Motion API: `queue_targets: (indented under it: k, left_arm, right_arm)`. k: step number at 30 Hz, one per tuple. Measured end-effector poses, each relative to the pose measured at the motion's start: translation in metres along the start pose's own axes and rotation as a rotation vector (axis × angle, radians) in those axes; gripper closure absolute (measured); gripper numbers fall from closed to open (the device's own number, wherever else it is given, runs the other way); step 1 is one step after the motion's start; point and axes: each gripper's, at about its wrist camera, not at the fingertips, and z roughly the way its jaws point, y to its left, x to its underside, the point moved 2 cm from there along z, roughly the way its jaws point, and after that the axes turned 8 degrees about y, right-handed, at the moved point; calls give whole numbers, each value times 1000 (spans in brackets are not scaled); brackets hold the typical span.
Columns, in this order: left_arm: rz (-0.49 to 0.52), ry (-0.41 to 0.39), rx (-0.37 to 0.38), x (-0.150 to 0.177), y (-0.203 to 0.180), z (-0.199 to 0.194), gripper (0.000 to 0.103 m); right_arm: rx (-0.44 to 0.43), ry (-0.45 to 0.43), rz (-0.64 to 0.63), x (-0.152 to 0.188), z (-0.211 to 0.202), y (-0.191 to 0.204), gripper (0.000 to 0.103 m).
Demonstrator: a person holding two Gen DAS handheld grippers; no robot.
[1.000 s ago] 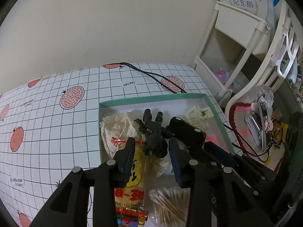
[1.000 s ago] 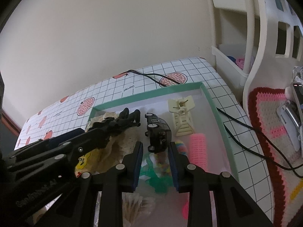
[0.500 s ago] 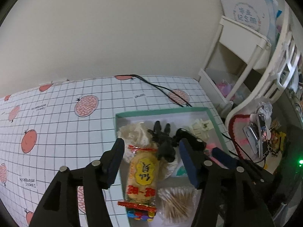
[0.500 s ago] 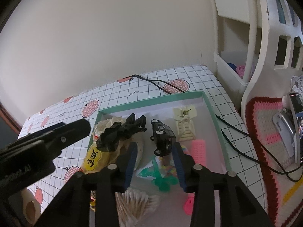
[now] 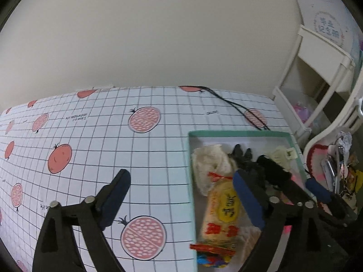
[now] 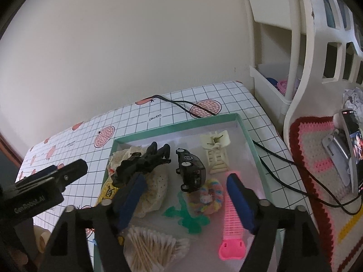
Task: Organize objects
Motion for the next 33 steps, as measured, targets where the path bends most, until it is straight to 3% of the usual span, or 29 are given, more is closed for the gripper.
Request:
queue_targets:
  k: [6, 13, 22, 29, 33]
  left_arm:
    - [-28, 0, -27, 2, 12, 5, 4]
    - [-67, -13, -19, 3, 22, 6, 0]
    - [-59, -12, -66, 5, 25, 11, 0]
    - [-2, -41, -90, 12, 19, 2, 0]
    - [31, -69, -151, 18, 14, -13, 0]
  right_arm:
    - [18, -8, -2, 0, 1, 2, 0]
    - [26, 7, 13, 1, 5, -3, 0]
    - [19, 14, 12, 2, 7, -1, 0]
    - [22, 14, 8, 2, 0, 2, 0]
    - [26, 1, -11, 3, -14, 7, 0]
